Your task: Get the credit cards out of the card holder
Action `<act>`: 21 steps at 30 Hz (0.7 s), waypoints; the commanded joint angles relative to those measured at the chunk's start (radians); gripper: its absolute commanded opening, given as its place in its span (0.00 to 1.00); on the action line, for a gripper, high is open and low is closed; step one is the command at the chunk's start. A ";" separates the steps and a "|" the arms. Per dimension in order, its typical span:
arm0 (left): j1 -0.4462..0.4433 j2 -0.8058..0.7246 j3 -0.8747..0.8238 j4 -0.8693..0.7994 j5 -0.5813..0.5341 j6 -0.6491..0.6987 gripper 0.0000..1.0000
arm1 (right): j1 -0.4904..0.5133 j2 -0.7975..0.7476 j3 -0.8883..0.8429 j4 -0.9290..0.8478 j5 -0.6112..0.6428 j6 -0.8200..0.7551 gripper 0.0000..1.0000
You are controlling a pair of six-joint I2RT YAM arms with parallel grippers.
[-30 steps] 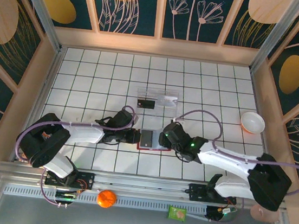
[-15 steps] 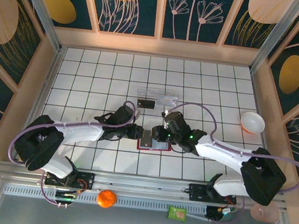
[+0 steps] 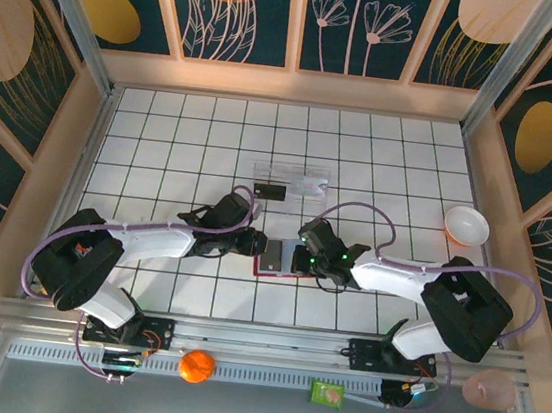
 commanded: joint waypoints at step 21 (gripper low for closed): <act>-0.033 0.058 0.016 0.039 0.063 0.035 0.16 | -0.073 0.109 0.101 0.180 -0.377 -0.062 0.29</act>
